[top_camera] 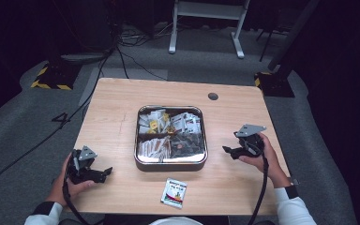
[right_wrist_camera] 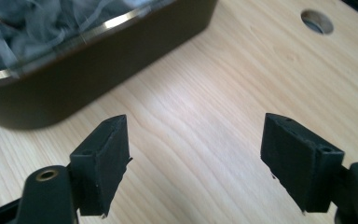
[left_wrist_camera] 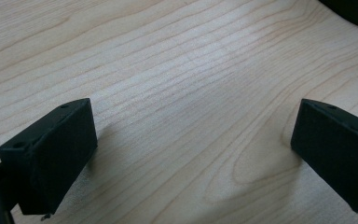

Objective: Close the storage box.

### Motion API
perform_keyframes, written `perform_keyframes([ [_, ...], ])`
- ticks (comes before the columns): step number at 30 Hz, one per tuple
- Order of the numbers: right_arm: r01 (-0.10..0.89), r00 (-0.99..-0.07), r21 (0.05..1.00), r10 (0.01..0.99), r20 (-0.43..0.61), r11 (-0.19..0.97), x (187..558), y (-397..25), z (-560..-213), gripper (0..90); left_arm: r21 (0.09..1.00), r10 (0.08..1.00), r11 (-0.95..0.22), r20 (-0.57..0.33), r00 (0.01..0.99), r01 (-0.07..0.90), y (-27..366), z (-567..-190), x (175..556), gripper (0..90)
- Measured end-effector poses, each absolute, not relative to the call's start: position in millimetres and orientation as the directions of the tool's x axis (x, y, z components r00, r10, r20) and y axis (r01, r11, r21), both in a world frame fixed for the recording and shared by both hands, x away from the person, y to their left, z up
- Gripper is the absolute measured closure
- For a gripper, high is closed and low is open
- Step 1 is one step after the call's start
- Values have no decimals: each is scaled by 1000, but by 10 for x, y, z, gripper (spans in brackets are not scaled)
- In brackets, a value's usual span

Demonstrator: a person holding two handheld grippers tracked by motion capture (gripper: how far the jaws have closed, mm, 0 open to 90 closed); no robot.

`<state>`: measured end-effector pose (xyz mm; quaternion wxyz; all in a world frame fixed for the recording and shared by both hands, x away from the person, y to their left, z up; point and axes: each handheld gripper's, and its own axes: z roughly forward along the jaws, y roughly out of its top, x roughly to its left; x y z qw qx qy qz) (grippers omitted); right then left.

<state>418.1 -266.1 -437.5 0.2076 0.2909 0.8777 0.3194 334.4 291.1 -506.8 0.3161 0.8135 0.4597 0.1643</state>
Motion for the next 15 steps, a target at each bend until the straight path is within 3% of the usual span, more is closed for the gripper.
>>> perform_keyframes([
  [15,398,-728,675,662,-180,621,3993,-2978,-4556,231,665,852,-377,-23,523,644,2911,-5068,3344,4],
])
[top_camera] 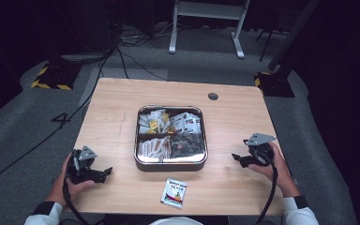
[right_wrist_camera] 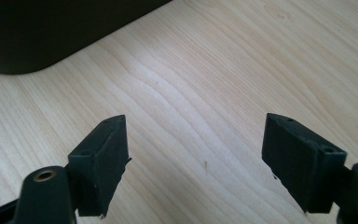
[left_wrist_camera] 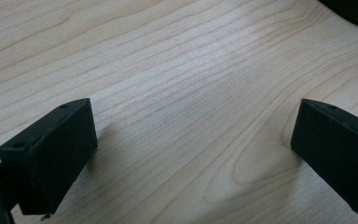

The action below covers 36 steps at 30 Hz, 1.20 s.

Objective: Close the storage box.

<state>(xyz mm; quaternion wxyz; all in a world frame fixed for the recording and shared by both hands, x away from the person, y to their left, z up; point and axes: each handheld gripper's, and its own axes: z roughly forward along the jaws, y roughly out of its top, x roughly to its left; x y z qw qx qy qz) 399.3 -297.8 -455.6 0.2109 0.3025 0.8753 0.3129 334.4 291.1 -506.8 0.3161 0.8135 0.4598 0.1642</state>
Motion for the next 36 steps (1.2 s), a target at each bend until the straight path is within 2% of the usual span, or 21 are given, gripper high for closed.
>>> perform_keyframes([
  [12,424,-721,675,676,-151,603,3872,-3134,-4742,219,665,852,-377,-24,523,644,2911,-5068,3344,4],
  [29,508,-675,723,738,-4,468,3676,-3442,-5016,204,665,851,-379,-22,524,643,2912,-5068,3348,3],
  [36,511,-646,741,763,-4,437,3614,-3512,-5040,204,665,851,-379,-22,524,643,2912,-5068,3347,3],
])
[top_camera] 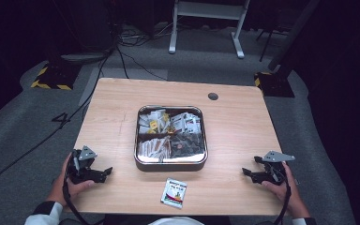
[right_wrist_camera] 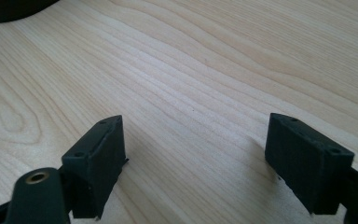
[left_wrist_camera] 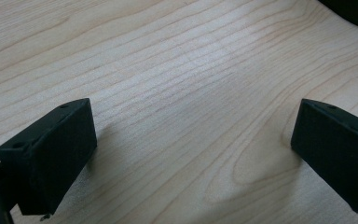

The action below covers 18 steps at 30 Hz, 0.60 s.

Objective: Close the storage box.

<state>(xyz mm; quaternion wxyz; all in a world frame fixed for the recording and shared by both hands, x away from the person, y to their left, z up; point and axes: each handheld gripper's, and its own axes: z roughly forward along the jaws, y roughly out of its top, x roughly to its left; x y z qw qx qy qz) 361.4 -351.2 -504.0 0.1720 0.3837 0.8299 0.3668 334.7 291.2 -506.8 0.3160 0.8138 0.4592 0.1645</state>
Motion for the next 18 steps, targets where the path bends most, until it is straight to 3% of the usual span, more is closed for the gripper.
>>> perform_keyframes([
  [18,518,-630,741,776,-7,427,3614,-3502,-5041,204,663,849,-382,-23,527,644,2913,-5067,3352,2],
])
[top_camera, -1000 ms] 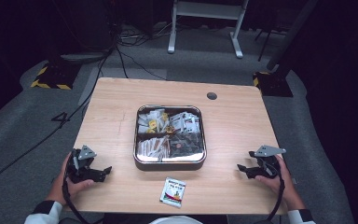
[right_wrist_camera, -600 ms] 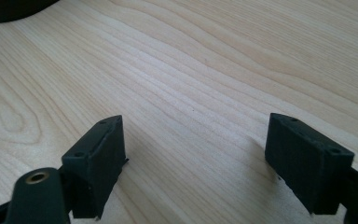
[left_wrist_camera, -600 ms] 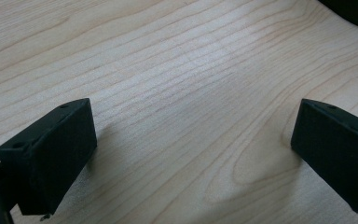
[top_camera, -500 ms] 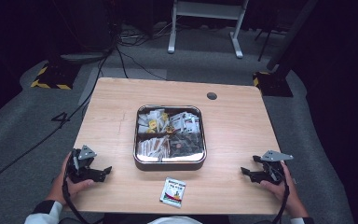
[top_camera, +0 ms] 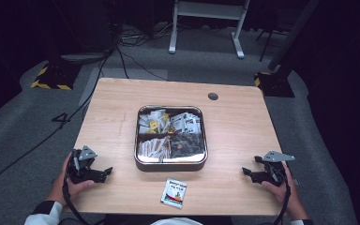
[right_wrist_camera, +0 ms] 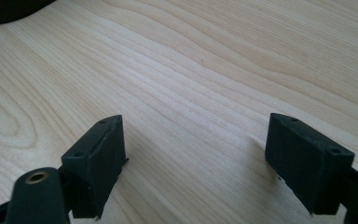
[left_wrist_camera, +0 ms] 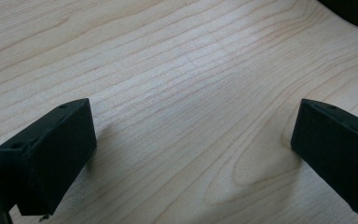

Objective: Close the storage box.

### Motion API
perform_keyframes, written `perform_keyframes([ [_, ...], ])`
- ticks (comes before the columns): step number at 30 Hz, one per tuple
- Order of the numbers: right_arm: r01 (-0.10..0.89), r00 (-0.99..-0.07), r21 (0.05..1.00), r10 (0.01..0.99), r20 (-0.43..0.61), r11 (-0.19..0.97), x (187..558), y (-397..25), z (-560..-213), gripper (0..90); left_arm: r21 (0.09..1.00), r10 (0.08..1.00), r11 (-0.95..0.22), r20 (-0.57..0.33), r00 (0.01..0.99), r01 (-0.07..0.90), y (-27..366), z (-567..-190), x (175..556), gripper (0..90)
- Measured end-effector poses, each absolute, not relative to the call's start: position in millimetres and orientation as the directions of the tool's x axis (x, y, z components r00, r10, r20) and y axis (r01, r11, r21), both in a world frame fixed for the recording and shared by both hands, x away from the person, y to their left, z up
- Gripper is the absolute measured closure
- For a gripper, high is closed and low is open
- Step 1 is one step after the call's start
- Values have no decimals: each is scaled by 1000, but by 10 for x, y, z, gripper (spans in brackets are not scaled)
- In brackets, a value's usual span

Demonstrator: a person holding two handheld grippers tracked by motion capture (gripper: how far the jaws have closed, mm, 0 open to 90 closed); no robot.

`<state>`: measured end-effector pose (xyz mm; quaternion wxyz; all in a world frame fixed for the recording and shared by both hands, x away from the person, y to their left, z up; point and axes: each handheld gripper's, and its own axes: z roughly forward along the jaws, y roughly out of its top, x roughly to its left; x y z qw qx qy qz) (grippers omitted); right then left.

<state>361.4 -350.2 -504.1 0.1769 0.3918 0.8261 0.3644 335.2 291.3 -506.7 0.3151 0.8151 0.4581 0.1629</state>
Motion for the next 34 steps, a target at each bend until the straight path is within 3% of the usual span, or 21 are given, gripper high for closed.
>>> perform_keyframes([
  [34,524,-622,740,783,-5,421,3637,-3498,-5042,191,664,846,-383,-27,533,642,2907,-5068,3376,1],
])
